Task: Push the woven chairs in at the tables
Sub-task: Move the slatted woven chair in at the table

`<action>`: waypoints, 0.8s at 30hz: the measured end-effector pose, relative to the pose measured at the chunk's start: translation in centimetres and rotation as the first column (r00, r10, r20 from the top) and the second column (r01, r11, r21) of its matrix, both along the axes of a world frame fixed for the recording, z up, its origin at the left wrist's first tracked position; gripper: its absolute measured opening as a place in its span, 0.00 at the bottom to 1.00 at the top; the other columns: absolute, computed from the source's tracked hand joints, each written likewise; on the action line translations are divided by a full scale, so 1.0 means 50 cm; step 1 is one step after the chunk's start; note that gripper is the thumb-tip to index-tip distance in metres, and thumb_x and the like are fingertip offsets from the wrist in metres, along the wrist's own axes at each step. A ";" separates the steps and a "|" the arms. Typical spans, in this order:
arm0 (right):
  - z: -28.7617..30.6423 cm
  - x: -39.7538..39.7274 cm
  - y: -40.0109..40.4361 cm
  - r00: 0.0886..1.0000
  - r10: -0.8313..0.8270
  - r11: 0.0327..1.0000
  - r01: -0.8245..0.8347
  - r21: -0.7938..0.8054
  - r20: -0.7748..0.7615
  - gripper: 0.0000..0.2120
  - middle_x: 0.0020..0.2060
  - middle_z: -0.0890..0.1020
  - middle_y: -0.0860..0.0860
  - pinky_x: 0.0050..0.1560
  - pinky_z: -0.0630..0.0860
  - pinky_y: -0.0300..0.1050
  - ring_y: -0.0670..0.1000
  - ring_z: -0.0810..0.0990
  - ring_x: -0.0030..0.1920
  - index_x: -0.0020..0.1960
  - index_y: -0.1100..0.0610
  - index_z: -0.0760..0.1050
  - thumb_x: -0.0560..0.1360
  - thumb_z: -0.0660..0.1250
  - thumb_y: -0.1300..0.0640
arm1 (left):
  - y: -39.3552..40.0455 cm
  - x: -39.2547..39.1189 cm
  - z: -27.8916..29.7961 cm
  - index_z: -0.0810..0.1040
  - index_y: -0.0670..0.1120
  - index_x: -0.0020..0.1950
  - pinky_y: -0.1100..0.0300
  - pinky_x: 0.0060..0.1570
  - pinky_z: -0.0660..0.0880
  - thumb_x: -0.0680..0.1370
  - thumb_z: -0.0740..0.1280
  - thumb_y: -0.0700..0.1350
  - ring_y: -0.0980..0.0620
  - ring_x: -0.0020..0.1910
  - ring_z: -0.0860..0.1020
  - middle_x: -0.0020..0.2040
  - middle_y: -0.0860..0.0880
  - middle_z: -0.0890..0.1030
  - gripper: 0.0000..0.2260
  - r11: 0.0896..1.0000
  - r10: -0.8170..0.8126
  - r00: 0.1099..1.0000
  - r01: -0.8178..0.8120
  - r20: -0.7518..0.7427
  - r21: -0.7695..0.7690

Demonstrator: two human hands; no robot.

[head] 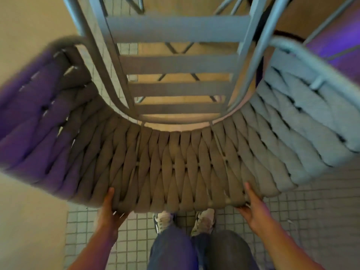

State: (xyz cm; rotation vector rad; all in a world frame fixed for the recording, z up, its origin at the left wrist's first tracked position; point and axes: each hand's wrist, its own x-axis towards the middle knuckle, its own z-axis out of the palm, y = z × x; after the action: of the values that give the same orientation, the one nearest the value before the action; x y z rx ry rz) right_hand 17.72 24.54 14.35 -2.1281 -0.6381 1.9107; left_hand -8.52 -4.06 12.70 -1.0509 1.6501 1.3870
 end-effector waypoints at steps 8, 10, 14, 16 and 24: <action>0.274 -0.051 -0.003 0.979 -0.105 0.993 0.093 0.075 0.177 0.29 0.64 0.77 0.58 0.58 0.74 0.64 0.62 0.76 0.62 0.66 0.53 0.70 0.68 0.74 0.48 | -0.006 -0.008 0.265 0.77 0.42 0.45 0.53 0.33 0.79 0.67 0.73 0.60 0.41 0.41 0.81 0.44 0.40 0.80 0.22 0.963 -0.100 0.995 0.099 0.007 -0.250; 0.333 -0.057 0.002 0.968 -0.126 0.991 0.112 0.074 0.215 0.29 0.63 0.76 0.58 0.56 0.75 0.63 0.63 0.75 0.62 0.66 0.52 0.70 0.68 0.74 0.48 | -0.007 -0.005 0.328 0.76 0.41 0.40 0.49 0.36 0.81 0.64 0.74 0.61 0.40 0.38 0.81 0.41 0.39 0.80 0.23 0.941 -0.121 0.993 0.115 0.000 -0.319; 0.428 -0.060 0.001 0.953 -0.095 0.994 0.078 0.071 0.288 0.29 0.62 0.77 0.60 0.59 0.74 0.64 0.64 0.76 0.60 0.64 0.56 0.71 0.67 0.74 0.47 | -0.009 -0.004 0.436 0.77 0.40 0.39 0.44 0.36 0.82 0.61 0.74 0.63 0.38 0.36 0.82 0.39 0.38 0.81 0.26 0.908 -0.187 0.982 0.177 0.011 -0.379; 0.465 -0.064 0.002 0.939 -0.090 0.994 0.064 0.090 0.332 0.29 0.61 0.77 0.61 0.60 0.74 0.62 0.63 0.76 0.60 0.63 0.58 0.72 0.67 0.75 0.47 | -0.006 -0.009 0.476 0.78 0.40 0.38 0.48 0.30 0.81 0.60 0.73 0.64 0.38 0.32 0.83 0.37 0.38 0.82 0.27 0.885 -0.230 0.973 0.209 0.002 -0.416; 0.544 -0.110 0.030 0.864 0.003 0.991 -0.071 0.116 0.503 0.33 0.56 0.80 0.62 0.56 0.70 0.53 0.62 0.78 0.57 0.63 0.59 0.74 0.66 0.72 0.39 | 0.027 -0.075 0.558 0.81 0.43 0.33 0.45 0.33 0.82 0.58 0.63 0.68 0.41 0.22 0.81 0.27 0.41 0.82 0.27 0.745 -0.424 0.906 0.356 0.012 -0.564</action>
State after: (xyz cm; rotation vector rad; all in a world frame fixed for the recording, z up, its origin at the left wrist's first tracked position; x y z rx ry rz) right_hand 12.22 26.02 41.53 -2.5514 -0.8737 1.2711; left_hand -12.30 -2.73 40.62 -0.8516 2.2880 0.7042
